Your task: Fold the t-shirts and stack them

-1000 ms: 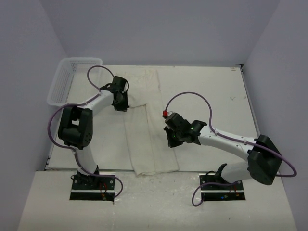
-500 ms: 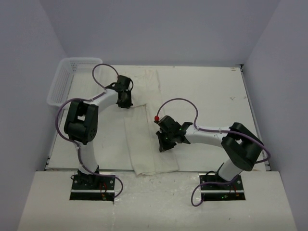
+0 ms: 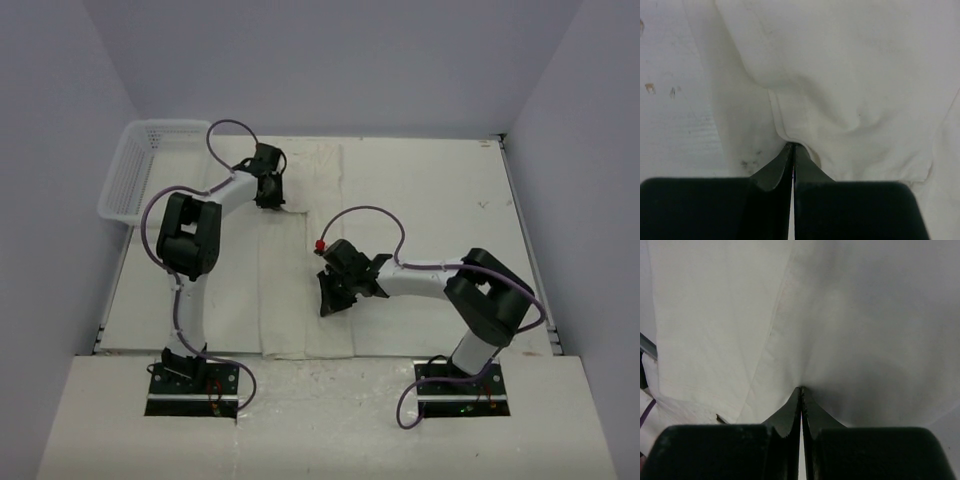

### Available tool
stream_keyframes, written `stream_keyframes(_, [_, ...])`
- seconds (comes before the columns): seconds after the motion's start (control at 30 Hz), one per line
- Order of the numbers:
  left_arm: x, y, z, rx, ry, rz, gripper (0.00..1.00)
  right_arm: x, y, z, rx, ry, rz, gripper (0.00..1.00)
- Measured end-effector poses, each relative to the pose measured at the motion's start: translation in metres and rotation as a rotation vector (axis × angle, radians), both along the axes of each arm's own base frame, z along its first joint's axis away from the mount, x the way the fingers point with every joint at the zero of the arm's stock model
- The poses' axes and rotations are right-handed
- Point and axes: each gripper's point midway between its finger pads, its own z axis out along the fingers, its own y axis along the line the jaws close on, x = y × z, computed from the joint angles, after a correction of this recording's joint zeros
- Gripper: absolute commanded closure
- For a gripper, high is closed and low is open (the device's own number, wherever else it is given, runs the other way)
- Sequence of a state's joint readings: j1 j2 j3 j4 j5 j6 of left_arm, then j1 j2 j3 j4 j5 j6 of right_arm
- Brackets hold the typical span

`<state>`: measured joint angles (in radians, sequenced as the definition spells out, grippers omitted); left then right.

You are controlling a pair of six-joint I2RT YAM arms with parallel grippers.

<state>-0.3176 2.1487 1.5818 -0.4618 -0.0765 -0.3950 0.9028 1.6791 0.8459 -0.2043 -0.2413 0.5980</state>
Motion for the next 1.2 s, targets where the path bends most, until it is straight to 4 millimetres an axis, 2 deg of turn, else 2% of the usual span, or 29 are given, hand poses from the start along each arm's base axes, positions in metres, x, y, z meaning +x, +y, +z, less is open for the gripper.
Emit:
stream_keyframes(0.27, [0.043,-0.012,0.001,-0.005,-0.047,-0.035,1.00,0.017,0.022,0.001,0.012,0.006,-0.018,1.00])
stream_keyframes(0.43, [0.054,-0.013,0.002,-0.012,-0.066,-0.042,1.00,0.033,0.027,0.002,-0.033,-0.005,-0.061,1.00])
stream_keyframes(0.57, [0.057,-0.012,0.002,-0.012,-0.071,-0.048,1.00,0.044,0.021,0.002,-0.081,-0.011,-0.096,1.00])
stream_keyframes(0.87, [0.068,-0.007,0.003,-0.021,-0.085,-0.056,1.00,0.074,-0.006,0.003,-0.144,-0.044,-0.170,1.00])
stream_keyframes(1.07, [0.070,-0.004,0.004,-0.001,-0.094,-0.070,1.00,0.063,-0.022,0.009,-0.147,-0.089,-0.107,1.00])
stream_keyframes(1.2, [0.072,-0.002,0.006,0.014,-0.101,-0.078,1.00,0.065,-0.021,0.028,-0.112,-0.135,-0.083,1.00])
